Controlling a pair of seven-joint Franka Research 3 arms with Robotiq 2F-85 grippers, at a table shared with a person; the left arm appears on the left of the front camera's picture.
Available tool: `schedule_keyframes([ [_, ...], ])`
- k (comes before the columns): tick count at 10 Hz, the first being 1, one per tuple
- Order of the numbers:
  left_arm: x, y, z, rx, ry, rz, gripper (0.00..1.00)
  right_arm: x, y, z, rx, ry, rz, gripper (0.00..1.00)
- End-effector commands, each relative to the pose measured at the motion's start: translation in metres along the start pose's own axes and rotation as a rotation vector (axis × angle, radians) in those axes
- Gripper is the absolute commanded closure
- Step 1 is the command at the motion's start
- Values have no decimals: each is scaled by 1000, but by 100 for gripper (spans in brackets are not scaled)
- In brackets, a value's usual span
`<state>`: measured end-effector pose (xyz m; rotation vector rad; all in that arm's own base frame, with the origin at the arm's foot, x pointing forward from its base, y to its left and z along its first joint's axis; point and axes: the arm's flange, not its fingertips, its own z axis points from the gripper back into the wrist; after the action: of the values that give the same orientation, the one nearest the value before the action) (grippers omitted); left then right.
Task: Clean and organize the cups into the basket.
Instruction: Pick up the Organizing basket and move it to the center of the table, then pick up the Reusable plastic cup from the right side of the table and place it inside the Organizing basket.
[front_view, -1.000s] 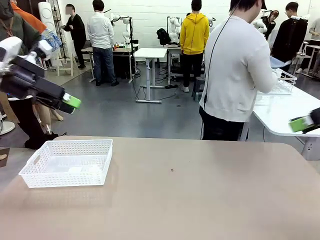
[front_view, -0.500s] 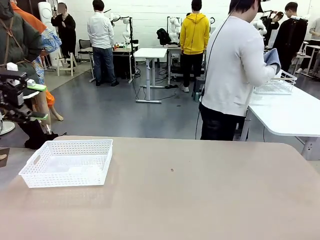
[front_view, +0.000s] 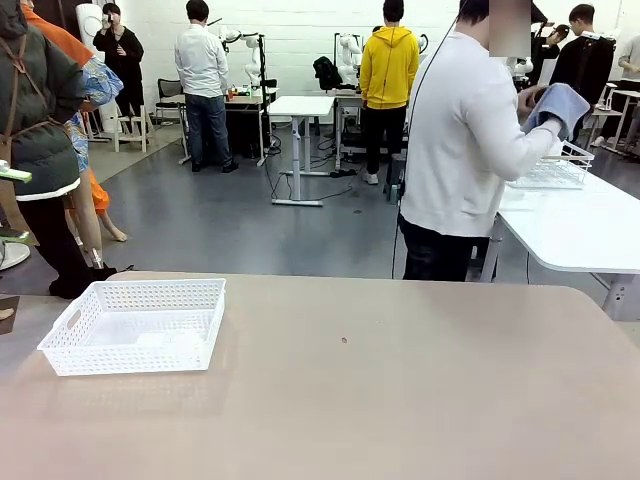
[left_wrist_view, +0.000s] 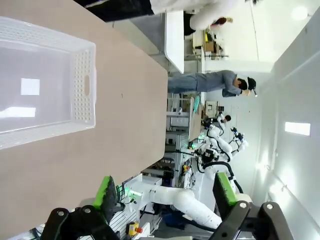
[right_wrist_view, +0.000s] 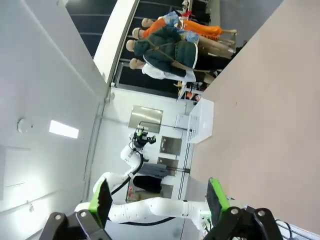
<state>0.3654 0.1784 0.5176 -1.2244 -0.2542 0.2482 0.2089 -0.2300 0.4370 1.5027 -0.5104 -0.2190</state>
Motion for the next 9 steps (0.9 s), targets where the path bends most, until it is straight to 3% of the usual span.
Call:
schedule_keyframes([
  [1, -2, 8, 15, -15, -31, 14, 0, -11, 19, 6, 22, -58, 60, 0],
  [4, -6, 5, 35, 15, -137, -6, 0, -11, 47, -12, -39, 14, 70, 0],
  [5, -5, 12, 29, -2, -63, 28, 0, -13, 28, 12, 11, -43, 46, 0],
  [9, -5, 12, 29, -2, -63, 28, 0, -13, 28, 12, 11, -43, 46, 0],
])
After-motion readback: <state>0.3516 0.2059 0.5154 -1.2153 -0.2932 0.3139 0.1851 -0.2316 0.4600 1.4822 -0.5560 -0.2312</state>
